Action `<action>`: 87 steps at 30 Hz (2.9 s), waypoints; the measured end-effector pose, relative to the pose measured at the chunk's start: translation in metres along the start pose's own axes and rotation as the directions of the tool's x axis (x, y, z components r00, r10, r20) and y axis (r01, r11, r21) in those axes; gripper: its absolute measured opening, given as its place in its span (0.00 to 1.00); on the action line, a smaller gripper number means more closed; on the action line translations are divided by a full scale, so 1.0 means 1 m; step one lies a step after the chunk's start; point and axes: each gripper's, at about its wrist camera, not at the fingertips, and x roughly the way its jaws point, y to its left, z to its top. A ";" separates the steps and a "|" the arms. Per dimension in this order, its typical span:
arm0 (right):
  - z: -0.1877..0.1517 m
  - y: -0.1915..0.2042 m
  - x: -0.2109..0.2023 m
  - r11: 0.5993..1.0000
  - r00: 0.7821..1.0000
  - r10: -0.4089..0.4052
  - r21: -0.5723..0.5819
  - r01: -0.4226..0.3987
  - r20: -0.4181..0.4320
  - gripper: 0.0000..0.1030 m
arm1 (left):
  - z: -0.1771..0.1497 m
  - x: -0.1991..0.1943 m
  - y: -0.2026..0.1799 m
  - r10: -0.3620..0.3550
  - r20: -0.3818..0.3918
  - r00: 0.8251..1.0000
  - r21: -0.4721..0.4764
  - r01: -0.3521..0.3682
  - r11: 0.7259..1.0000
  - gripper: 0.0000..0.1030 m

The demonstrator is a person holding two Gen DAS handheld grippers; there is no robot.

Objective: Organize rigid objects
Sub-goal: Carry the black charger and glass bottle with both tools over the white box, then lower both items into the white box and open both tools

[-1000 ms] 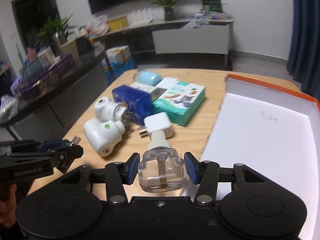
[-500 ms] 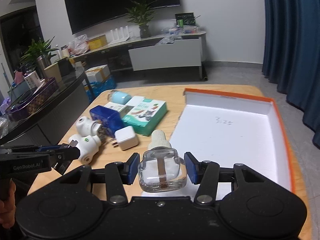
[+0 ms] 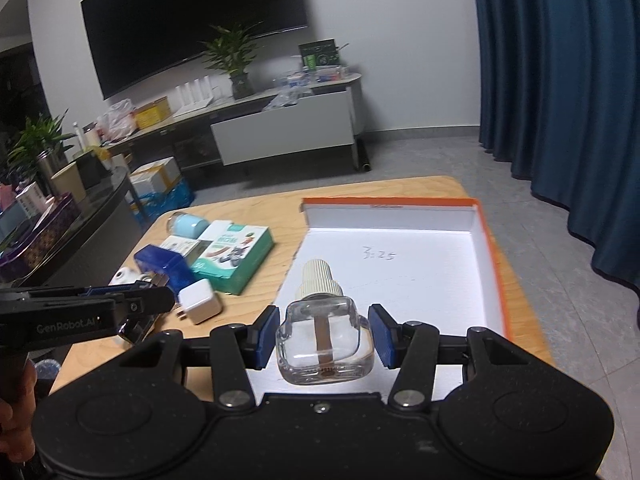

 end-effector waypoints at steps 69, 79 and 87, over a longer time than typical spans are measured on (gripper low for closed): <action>0.052 -0.066 0.077 0.991 0.992 -0.129 0.040 0.129 -0.010 0.58 | 0.054 0.108 -0.060 -0.044 -0.067 0.997 0.055 0.048 0.997 0.35; 0.059 -0.072 0.100 0.986 0.987 -0.160 0.042 0.161 -0.023 0.58 | 0.058 0.125 -0.063 -0.050 -0.083 0.995 0.052 0.054 0.997 0.35; 0.066 -0.084 0.110 0.977 0.981 -0.193 0.092 0.191 0.006 0.59 | 0.063 0.144 -0.066 -0.047 -0.099 0.994 0.047 0.052 0.998 0.35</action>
